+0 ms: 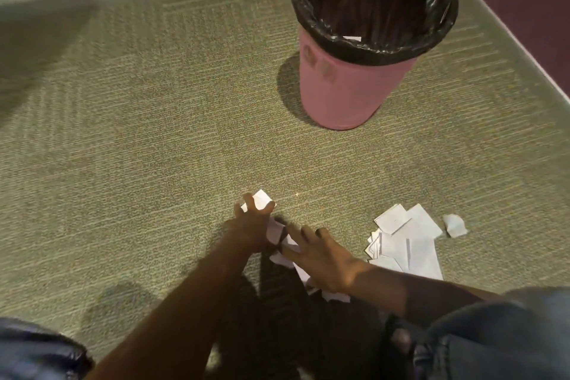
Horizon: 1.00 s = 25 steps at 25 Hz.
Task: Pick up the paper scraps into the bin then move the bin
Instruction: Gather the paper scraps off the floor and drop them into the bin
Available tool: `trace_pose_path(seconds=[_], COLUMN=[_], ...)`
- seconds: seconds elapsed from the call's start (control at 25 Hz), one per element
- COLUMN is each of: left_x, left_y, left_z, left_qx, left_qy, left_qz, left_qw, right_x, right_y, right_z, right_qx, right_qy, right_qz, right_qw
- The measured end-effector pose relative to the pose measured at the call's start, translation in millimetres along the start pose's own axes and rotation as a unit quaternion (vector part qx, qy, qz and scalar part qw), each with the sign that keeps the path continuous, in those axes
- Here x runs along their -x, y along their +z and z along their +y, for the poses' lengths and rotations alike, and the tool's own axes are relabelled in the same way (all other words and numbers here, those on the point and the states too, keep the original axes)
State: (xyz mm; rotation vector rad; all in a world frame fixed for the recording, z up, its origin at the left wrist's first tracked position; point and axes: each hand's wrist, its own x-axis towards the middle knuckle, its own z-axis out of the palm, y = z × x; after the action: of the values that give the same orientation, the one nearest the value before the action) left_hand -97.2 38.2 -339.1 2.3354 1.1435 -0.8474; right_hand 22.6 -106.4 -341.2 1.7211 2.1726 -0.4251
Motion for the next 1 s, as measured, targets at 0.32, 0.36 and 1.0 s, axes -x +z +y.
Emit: trace_pose_path(seconds=[0.32, 0.36, 1.0], left_x=[1, 0, -14], left_y=[21, 23, -106], left_z=[11, 11, 31], left_qx=[-0.035, -0.033, 0.3], left_qy=[0.096, 0.109, 0.166], left_qz=[0.137, 0.145, 0.019], left_qw=[0.985, 0.983, 0.939], right_x=[11, 11, 18], right_y=[0, 2, -46], right_z=[5, 8, 110], right_qx=[-0.039, -0.06, -0.343], right_qy=[-0.001, -0.01, 0.206], right_qz=[0.045, 0.037, 0.09], right_qw=[0.998, 0.997, 0.912])
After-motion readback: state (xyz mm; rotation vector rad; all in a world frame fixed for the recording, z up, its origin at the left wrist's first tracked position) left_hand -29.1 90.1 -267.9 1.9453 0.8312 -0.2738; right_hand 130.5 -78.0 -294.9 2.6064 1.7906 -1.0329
